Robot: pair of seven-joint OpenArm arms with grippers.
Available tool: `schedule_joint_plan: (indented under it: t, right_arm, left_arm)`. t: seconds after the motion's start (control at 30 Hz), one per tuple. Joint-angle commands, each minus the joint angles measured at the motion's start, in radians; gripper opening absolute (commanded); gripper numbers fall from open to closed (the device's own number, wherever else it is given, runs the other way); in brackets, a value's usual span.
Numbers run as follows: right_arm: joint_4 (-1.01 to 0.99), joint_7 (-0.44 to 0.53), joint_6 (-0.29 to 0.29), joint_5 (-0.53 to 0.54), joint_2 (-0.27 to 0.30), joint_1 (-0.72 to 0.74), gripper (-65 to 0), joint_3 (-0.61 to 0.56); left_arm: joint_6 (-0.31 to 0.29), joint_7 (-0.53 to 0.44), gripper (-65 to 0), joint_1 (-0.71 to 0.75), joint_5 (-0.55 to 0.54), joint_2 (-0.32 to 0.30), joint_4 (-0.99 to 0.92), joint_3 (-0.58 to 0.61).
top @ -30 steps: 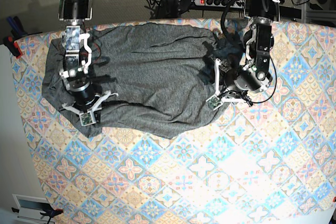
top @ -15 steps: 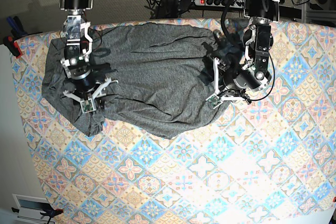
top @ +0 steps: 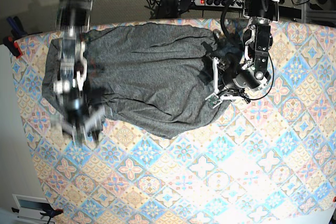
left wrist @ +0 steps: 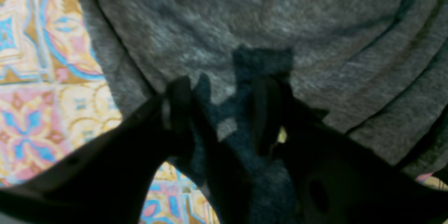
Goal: Layout the t-shirt on the table in an organized manner, then fold the t-shirt properly
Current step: 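Regrasp the shirt edge with the right gripper, shifting along the fabric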
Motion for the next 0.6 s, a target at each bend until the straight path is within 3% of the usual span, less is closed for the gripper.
schedule_joint_plan:
  t: [0.0, 0.27, 0.57]
  right_arm:
    - [-0.016, 0.009, 0.004, 0.009, 0.004, 0.021, -37.3, -0.023]
    - [-0.183, 0.011, 0.004, 0.009, 0.022, 0.096, -37.3, -0.148]
    - [-0.34, 0.055, 0.004, -0.019, 0.031, 0.086, -37.3, -0.146]
  left_arm:
    - [0.002, -0.014, -37.0, -0.017, -0.006, -0.004, 0.012, -0.004]
    - [0.002, -0.014, -37.0, -0.015, -0.006, -0.004, 0.012, -0.004]
    - [0.002, -0.014, -37.0, -0.015, -0.006, -0.004, 0.012, -0.004]
